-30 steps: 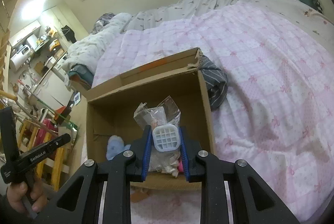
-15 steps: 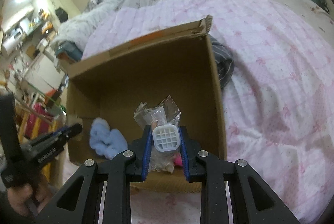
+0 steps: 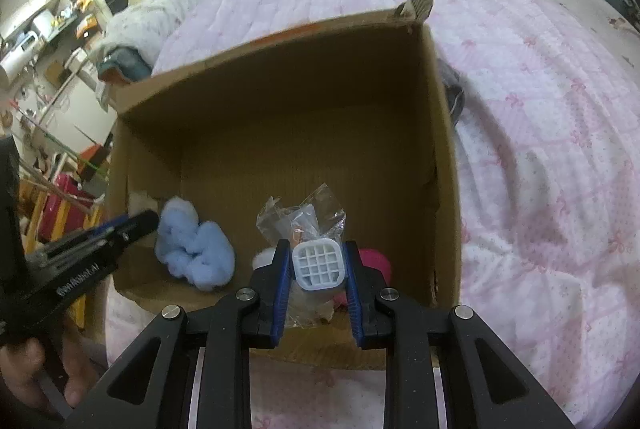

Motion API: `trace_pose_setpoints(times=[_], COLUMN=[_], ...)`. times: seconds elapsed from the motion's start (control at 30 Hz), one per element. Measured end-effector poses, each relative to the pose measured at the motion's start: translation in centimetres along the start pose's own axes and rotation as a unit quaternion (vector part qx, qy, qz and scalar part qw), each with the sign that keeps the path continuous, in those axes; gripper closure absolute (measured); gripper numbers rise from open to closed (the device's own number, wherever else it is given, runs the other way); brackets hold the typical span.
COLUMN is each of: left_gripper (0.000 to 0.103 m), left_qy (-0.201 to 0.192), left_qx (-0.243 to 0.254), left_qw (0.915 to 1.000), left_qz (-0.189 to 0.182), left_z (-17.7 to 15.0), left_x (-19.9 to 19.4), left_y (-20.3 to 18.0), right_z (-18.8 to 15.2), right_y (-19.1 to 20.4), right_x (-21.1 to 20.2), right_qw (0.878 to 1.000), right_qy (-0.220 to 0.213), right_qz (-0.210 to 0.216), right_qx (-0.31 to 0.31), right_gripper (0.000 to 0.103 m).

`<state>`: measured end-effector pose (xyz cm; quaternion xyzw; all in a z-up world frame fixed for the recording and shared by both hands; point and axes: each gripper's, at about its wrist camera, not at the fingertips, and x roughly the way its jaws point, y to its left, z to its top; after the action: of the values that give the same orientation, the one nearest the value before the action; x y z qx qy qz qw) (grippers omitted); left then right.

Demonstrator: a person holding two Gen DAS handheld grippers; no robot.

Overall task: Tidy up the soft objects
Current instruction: 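Carry the plastic bag and foam piece over the box with both tools, then open the left tool to drop the foam while the right tool releases the bag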

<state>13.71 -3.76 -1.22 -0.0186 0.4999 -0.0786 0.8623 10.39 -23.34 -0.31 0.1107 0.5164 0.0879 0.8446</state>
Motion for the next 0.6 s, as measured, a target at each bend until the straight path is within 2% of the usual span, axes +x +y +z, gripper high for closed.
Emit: trace_pose_setpoints(times=[0.53, 0.6], left_gripper=[0.081, 0.077], left_qy=[-0.012, -0.016], left_qx=[0.008, 0.009], left_qw=[0.9999, 0.9998], left_qz=[0.000, 0.000], left_z=[0.08, 0.13], left_x=[-0.32, -0.48], left_y=[-0.32, -0.39], right_z=[0.14, 0.14], right_y=[0.20, 0.23], right_x=[0.16, 0.15], right_qw=[1.000, 1.000], right_qy=[0.003, 0.003], right_qz=[-0.003, -0.004], right_qx=[-0.001, -0.003], right_gripper=[0.077, 0.077])
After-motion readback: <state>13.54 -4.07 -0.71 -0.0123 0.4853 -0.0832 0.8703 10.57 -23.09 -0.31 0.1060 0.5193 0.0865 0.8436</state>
